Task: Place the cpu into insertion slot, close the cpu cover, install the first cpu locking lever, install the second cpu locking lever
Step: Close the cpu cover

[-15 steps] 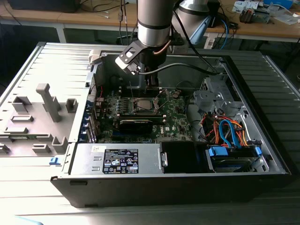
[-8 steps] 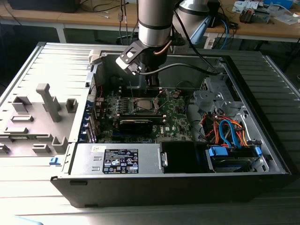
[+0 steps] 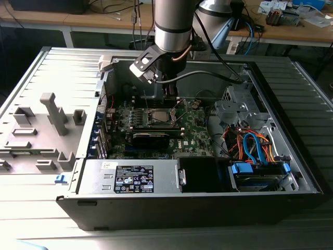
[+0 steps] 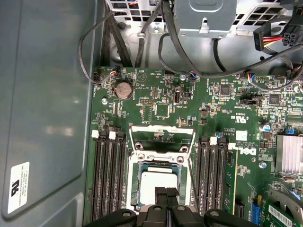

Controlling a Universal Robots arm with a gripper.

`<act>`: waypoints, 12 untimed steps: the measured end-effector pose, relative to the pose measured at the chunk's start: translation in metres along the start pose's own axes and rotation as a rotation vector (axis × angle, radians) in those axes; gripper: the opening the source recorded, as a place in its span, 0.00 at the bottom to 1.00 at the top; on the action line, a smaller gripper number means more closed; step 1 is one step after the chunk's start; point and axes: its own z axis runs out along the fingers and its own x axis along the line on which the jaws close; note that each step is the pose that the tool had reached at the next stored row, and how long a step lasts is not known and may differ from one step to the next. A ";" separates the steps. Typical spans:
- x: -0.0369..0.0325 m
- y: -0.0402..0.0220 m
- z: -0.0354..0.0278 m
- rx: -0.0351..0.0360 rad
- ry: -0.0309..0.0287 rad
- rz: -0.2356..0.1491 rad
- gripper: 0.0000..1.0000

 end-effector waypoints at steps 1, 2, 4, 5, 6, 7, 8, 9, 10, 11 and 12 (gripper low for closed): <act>0.0000 0.0001 0.0000 0.0000 0.0003 0.000 0.11; -0.0001 0.0004 0.0000 0.0002 0.0007 0.000 0.11; -0.0003 0.0008 0.0000 0.0004 0.0010 0.000 0.11; -0.0003 0.0008 0.0000 0.0005 0.0011 0.000 0.11; -0.0004 0.0008 0.0000 0.0005 0.0013 0.000 0.11; -0.0008 0.0009 0.0000 0.0003 0.0027 0.000 0.11; -0.0011 0.0009 0.0000 0.0003 0.0034 0.000 0.11; -0.0012 0.0009 0.0000 0.0003 0.0037 0.000 0.11; -0.0013 0.0009 -0.0001 0.0002 0.0041 0.000 0.11; -0.0015 0.0009 0.0000 0.0002 0.0047 0.000 0.11; -0.0016 0.0009 0.0000 0.0001 0.0055 0.000 0.11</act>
